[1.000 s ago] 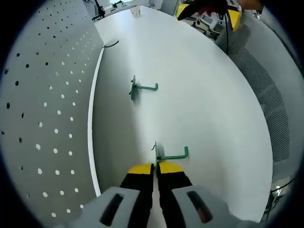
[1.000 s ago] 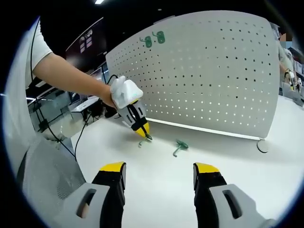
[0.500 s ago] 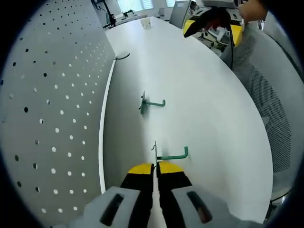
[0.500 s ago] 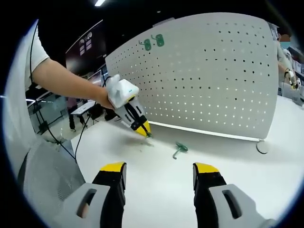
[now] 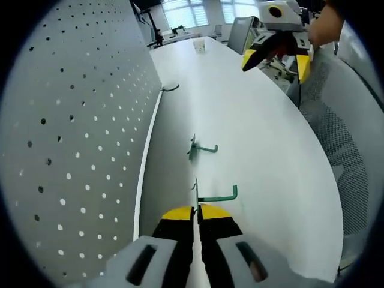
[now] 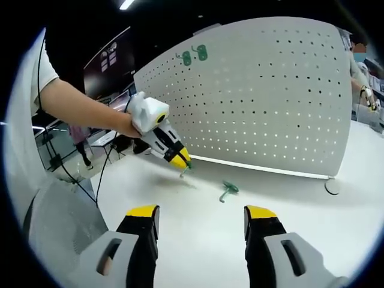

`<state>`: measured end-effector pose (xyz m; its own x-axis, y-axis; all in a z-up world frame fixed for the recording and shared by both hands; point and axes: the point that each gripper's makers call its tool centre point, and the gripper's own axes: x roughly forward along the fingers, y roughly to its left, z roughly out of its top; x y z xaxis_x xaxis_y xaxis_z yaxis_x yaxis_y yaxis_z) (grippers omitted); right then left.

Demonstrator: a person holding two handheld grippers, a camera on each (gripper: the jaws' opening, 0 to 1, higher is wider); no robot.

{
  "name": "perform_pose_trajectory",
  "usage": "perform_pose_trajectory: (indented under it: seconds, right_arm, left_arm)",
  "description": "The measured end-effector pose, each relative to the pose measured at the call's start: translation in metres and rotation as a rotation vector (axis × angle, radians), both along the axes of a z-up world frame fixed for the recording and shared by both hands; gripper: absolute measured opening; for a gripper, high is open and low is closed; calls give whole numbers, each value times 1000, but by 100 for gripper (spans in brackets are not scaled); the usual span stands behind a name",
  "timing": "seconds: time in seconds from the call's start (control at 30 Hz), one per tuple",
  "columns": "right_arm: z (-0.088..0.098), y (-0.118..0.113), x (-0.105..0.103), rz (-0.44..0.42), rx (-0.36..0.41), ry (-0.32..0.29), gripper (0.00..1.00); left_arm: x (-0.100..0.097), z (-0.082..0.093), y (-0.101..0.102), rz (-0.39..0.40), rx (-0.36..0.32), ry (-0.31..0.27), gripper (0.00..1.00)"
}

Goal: Insert the hook assembly into the mounting plate slot until the hook locks in place.

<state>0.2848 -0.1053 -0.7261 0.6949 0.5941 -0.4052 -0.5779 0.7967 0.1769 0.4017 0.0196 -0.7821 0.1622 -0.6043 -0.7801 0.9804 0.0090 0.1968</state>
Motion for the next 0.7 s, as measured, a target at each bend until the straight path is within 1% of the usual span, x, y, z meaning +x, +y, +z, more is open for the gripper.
perform_pose_trajectory:
  seconds: [0.1,0.17,0.23,0.33,0.47,0.5,0.53,0.6,0.7]
  right_arm:
    - [0,0,0,1,2,0,55]
    - [1,0,0,0,4,0,55]
    - [1,1,0,-2,9,1,55]
    - [3,-1,1,-10,17,0,55]
    - [4,-2,1,-16,24,0,55]
    - [4,-2,1,-17,21,0,55]
    - [4,-2,1,-18,20,-1,55]
    - [4,-2,1,-17,22,-3,55]
    - [4,-2,1,-17,24,-2,55]
  left_arm:
    - [2,6,0,28,-35,-11,2]
    - [1,10,0,48,-65,1,2]
    - [2,17,-3,58,-103,-13,2]
    - [6,25,-3,98,-148,-19,2]
    - [7,33,-4,127,-191,-28,2]
    - [7,36,-3,144,-205,-26,2]
    - [6,38,-4,149,-213,-26,2]
    - [3,42,-5,144,-229,-47,2]
    - [2,46,-8,173,-265,-48,2]
